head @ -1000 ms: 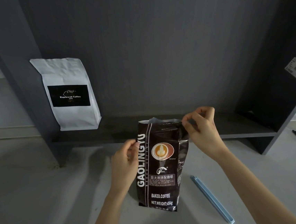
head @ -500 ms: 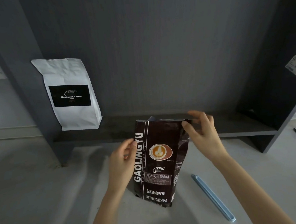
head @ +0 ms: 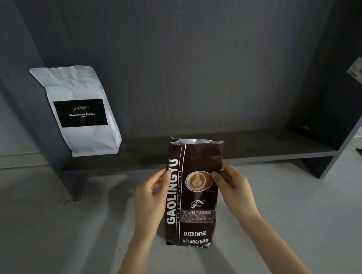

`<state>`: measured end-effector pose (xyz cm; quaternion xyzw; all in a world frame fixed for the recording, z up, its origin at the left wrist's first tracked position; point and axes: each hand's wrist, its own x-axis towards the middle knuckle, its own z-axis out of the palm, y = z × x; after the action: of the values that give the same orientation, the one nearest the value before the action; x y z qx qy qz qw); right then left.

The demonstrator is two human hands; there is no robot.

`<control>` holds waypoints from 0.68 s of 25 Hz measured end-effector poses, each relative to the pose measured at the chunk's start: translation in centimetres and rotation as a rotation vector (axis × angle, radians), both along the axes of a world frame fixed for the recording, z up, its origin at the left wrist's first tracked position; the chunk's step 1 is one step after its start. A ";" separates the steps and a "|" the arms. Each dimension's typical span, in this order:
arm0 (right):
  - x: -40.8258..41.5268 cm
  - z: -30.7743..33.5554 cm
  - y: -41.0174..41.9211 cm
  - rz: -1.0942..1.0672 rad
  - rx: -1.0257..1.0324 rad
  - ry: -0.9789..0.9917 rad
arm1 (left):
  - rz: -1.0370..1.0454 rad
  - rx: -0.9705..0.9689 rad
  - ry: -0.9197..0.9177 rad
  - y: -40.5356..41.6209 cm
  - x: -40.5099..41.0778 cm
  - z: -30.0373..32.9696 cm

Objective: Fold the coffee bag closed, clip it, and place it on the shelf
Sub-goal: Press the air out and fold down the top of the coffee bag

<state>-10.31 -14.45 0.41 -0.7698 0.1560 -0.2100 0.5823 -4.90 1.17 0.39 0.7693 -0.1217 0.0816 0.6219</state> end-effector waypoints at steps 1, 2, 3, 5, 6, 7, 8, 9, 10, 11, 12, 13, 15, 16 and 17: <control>0.0 0.0 -0.1 0.008 0.007 -0.002 | 0.002 0.003 0.003 0.0 0.0 0.0; 0.0 0.0 -0.3 0.023 0.011 -0.002 | -0.003 0.003 0.010 0.1 0.0 0.0; 0.0 -0.1 -0.4 0.042 0.017 -0.002 | -0.018 -0.003 0.022 0.2 0.1 0.0; 0.1 -0.2 -0.6 0.070 0.054 0.001 | -0.076 -0.028 0.070 0.3 0.2 0.0; 0.1 -0.4 -0.7 0.082 0.072 0.003 | -0.105 -0.043 0.099 0.3 0.2 0.1; 0.2 -0.5 -0.8 0.090 0.083 0.004 | -0.127 -0.069 0.119 0.3 0.1 0.1; 0.3 -0.6 -0.8 0.096 0.086 0.002 | -0.145 -0.102 0.129 0.3 0.1 0.1; 0.4 -0.7 -0.9 0.101 0.089 -0.004 | -0.156 -0.128 0.131 0.3 0.0 0.0; 0.5 -0.7 -0.9 0.102 0.092 -0.009 | -0.161 -0.143 0.127 0.3 0.0 0.0; 0.6 -0.7 -0.9 0.102 0.092 -0.017 | -0.159 -0.156 0.119 0.4 0.0 0.0; 0.6 -0.8 -1.0 0.101 0.087 -0.028 | -0.155 -0.181 0.111 0.5 0.1 0.1; 0.5 -0.7 -1.0 0.103 0.076 -0.042 | -0.147 -0.207 0.106 0.7 0.2 0.1; 0.4 -0.6 -1.0 0.118 0.044 -0.067 | -0.147 -0.233 0.101 0.9 0.4 0.1; 0.3 -0.6 -1.0 0.123 0.027 -0.080 | -0.155 -0.229 0.096 1.0 0.3 0.1; 0.2 -0.5 -1.0 0.123 0.018 -0.096 | -0.162 -0.214 0.089 1.0 0.3 0.0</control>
<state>-10.11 -15.41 -0.09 -0.7616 0.0821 -0.2093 0.6078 -4.58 2.14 0.44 0.6891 -0.1463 0.0091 0.7096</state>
